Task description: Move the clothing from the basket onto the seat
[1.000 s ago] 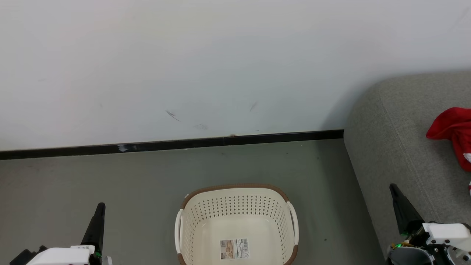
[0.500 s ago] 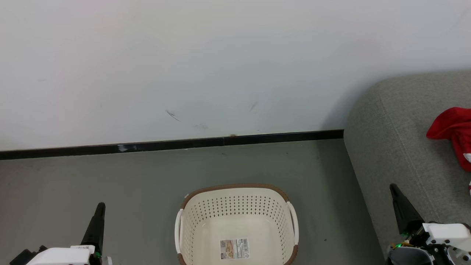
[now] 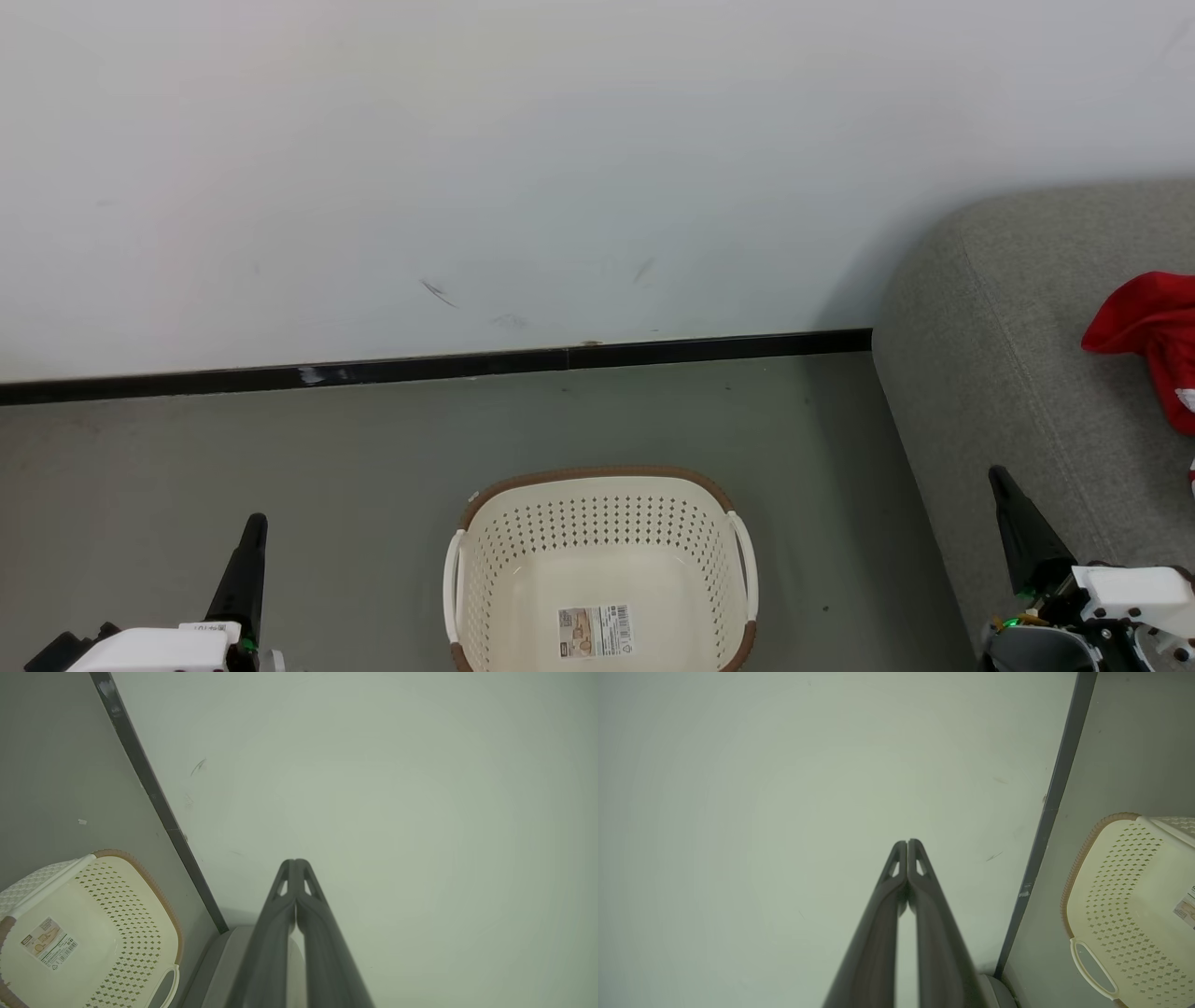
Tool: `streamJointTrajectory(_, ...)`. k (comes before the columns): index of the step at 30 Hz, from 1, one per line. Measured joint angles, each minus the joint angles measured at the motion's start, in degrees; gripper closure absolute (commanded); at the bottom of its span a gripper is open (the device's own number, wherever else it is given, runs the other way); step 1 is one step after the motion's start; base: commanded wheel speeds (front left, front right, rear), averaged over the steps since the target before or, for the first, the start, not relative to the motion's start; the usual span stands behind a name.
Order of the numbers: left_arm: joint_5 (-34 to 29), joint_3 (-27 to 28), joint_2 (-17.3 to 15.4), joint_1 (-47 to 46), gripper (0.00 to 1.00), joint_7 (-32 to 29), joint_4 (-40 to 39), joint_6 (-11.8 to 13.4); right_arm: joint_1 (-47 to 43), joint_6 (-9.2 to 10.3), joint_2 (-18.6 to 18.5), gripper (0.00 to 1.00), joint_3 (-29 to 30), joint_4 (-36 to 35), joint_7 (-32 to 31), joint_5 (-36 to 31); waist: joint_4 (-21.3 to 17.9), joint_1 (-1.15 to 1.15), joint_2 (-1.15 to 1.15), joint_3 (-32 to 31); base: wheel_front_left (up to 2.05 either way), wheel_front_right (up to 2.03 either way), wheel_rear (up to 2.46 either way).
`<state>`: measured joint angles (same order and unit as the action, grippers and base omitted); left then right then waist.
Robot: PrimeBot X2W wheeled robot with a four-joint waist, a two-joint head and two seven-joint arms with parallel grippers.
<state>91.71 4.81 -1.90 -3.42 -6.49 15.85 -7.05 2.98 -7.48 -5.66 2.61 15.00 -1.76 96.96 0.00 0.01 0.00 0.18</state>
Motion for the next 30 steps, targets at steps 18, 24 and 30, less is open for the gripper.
streamJointTrajectory(18, 0.00, 0.00, 0.00, 0.00, 1.00, 0.00, -0.03, 0.00, 0.01, 0.00, 0.08, 1.00, 0.15, 0.00, -0.05, -0.02, 0.00, 0.00, 0.00, 0.00, 0.00, 0.00, 0.00)
streamJointTrajectory(24, 0.01, 0.00, 0.00, 0.00, 1.00, 0.00, -0.04, 0.00, 0.01, 0.00, 0.11, 1.00, 0.19, 0.01, -0.37, -0.27, 0.00, 0.00, 0.00, 0.00, 0.00, 0.00, 0.00)
streamJointTrajectory(30, 0.01, 0.00, 0.00, 0.00, 1.00, 0.00, -0.05, 0.00, 0.01, 0.00, 0.13, 1.00, 0.22, 0.01, -0.53, -0.29, 0.00, 0.00, 0.00, 0.00, 0.00, 0.00, 0.00)
